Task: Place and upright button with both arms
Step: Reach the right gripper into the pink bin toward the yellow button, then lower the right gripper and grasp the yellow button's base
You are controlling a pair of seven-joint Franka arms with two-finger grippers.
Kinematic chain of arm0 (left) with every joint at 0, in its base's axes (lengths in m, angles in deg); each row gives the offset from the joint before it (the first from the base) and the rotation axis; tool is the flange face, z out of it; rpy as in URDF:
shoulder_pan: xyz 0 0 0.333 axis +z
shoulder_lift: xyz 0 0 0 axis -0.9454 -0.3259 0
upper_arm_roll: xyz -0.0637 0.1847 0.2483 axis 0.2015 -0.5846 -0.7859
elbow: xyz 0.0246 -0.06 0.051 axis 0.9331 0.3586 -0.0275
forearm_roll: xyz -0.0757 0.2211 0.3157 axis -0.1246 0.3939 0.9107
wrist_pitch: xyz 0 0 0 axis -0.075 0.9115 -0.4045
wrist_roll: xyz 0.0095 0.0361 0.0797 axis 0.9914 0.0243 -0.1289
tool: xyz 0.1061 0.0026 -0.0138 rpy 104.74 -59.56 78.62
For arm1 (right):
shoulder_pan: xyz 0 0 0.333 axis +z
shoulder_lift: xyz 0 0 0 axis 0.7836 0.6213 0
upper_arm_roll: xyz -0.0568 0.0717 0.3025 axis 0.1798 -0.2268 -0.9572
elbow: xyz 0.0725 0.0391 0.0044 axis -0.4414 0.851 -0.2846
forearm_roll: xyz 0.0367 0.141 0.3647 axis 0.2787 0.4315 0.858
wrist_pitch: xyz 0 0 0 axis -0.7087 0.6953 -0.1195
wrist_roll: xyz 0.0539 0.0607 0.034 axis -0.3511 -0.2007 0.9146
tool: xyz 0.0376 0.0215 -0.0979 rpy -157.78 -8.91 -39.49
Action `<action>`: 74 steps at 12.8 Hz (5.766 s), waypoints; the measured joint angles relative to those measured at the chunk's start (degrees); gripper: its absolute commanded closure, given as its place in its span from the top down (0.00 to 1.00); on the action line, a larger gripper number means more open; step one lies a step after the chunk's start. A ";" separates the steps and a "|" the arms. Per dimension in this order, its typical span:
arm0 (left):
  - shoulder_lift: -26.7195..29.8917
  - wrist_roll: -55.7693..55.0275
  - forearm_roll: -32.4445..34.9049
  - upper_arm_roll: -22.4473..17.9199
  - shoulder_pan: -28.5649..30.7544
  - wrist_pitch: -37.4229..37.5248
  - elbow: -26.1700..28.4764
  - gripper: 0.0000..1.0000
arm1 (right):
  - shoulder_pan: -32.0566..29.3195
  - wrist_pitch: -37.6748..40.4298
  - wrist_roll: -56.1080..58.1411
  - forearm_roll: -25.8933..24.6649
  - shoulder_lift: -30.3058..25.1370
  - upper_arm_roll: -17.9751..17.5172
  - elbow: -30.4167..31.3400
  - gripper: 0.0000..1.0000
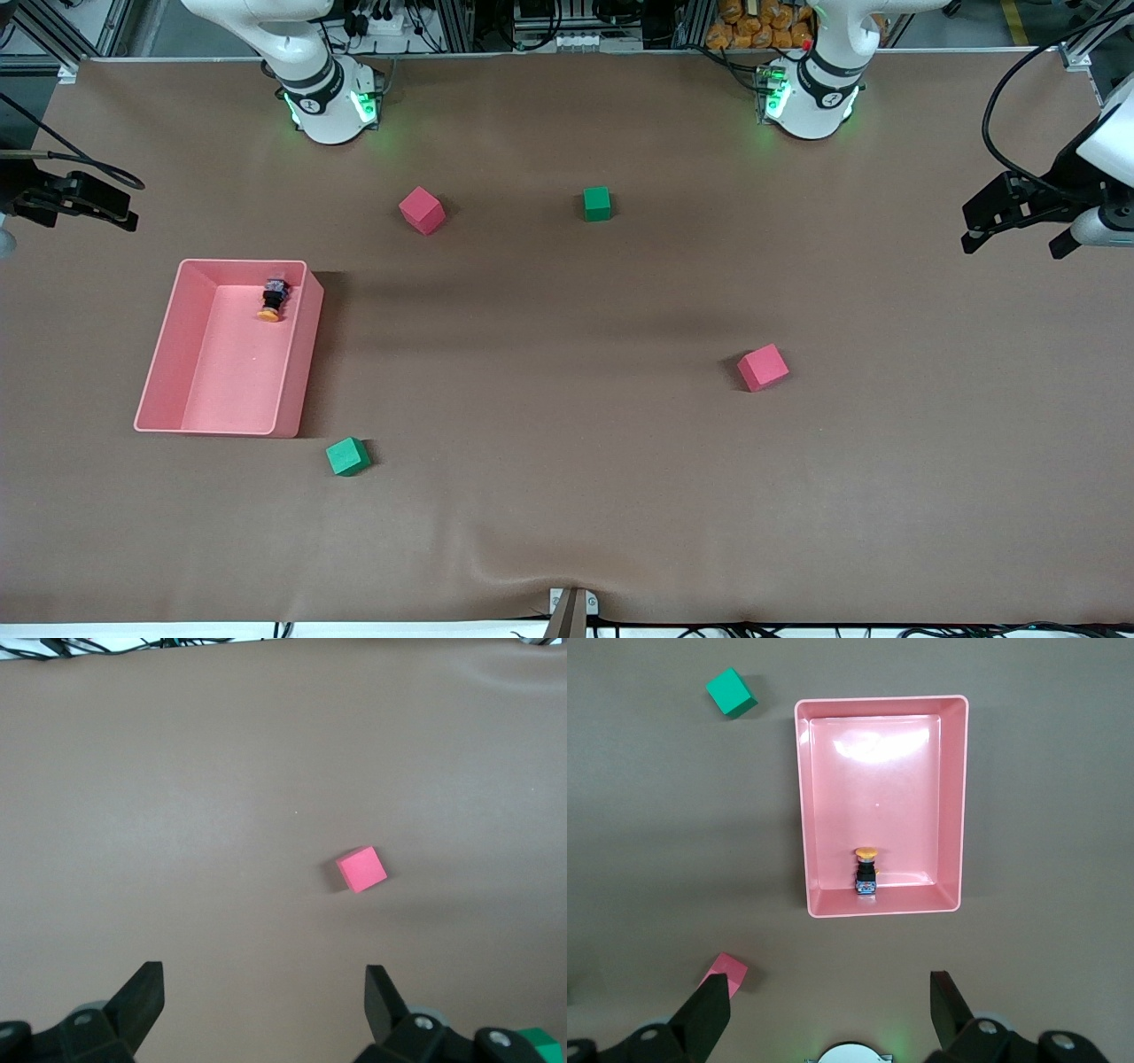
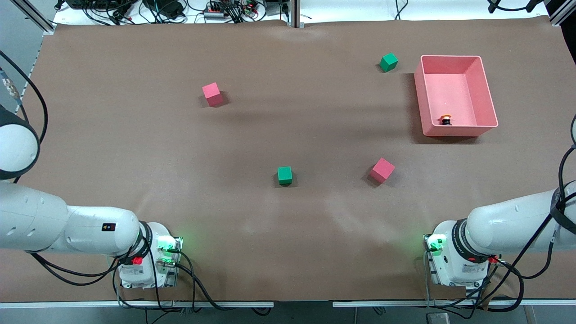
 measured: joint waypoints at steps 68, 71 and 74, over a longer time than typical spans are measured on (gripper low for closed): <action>-0.30 0.03 0.00 -0.24 0.78 3.95 -0.07 1.00 | -8.10 -60.53 9.03 0.03 16.02 -0.52 51.40 0.02; -0.30 0.03 0.00 -0.23 0.78 3.96 -0.07 1.00 | -8.10 -60.36 9.03 0.03 16.01 -0.56 51.34 0.02; -0.31 0.03 0.00 -0.26 0.81 3.98 -0.07 1.00 | -8.10 -60.38 9.03 0.03 15.89 -0.58 51.06 0.00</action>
